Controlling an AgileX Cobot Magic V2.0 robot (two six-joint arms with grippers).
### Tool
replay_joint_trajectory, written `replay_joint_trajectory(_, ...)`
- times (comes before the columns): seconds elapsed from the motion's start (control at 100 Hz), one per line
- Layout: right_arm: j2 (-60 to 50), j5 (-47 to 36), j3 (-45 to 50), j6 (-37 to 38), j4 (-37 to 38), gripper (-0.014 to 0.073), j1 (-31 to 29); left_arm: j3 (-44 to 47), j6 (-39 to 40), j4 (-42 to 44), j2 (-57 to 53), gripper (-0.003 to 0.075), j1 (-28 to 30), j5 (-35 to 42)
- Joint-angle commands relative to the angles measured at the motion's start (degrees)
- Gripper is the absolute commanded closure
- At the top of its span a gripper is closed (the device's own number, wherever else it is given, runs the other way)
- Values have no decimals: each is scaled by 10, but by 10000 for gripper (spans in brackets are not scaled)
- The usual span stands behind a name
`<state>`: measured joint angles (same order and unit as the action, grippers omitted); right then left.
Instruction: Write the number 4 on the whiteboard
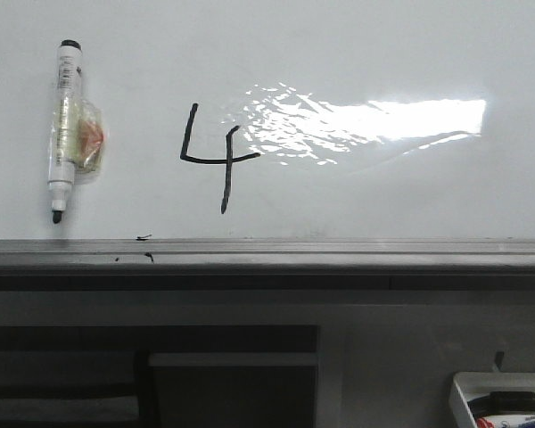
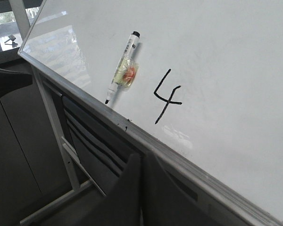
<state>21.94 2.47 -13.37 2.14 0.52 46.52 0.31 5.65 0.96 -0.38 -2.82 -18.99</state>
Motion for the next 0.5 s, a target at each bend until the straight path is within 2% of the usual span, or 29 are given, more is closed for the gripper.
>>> replay_joint_trajectory(0.0,0,-41,-16,-6,6,654,-4,10,5,-4,-16,741,3,36)
replay_joint_trajectory(0.4,0,-43,-16,-6,6,654,-4,10,5,-4,-16,741,3,36)
replay_joint_trajectory(0.49,0,-44,-16,-6,14,654,-22,10,5,-4,-16,741,3,36)
